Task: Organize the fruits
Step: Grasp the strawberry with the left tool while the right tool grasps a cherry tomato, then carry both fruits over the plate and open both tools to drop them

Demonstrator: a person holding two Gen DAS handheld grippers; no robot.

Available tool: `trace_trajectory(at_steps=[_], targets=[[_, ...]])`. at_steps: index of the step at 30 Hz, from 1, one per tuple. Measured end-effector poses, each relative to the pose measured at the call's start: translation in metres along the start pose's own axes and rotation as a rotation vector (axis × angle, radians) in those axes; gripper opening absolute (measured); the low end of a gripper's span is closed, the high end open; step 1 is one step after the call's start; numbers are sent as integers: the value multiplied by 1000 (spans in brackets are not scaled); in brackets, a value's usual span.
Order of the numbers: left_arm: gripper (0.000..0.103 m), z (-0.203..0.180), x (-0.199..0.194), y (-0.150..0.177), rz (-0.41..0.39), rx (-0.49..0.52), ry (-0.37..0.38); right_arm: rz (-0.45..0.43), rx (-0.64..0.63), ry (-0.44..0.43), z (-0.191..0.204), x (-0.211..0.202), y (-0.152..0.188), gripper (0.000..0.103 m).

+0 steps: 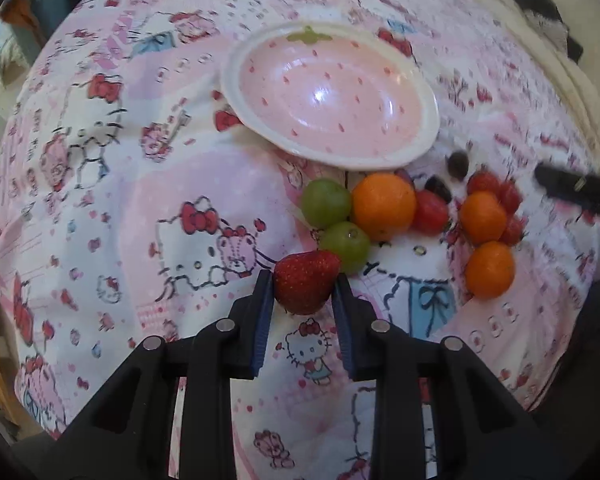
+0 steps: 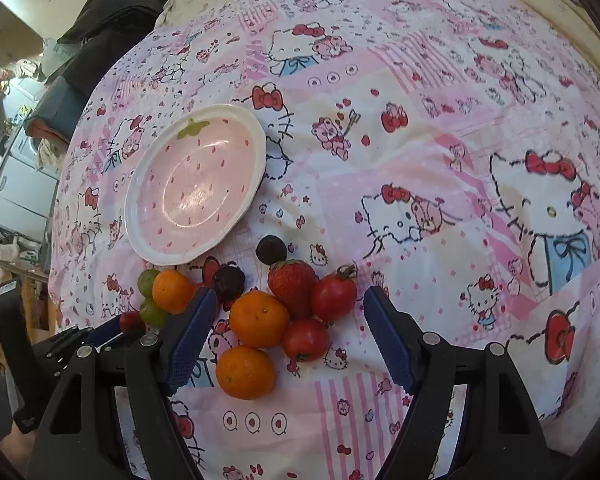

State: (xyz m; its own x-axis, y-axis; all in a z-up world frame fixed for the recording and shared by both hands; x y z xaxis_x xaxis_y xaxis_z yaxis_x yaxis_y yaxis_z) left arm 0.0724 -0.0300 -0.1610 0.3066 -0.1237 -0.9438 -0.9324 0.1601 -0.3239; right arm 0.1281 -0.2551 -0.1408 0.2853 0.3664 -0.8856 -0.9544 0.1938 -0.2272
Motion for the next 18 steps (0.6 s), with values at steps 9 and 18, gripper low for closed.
trace_trajectory(at_steps=[9, 18], targets=[[25, 18, -32, -10, -116, -141, 11, 163, -13, 88, -10, 34, 26, 36], [25, 23, -42, -11, -146, -149, 16, 136, -150, 149, 7, 39, 40, 31]])
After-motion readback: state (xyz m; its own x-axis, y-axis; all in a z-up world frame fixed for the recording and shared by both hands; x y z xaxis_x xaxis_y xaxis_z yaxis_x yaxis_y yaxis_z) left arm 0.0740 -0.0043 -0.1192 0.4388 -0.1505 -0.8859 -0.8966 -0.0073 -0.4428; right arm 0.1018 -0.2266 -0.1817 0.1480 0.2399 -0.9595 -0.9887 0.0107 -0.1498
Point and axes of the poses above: each gripper's, at about its wrist camera, not at the fingertips, and x roughly the way its jaws point, z to its left, y to its underside, the point moved 5 cm from there along x, roughly the way its jaws point, and after that the axes turned 9 degrees about x, right-handed, at the moved point
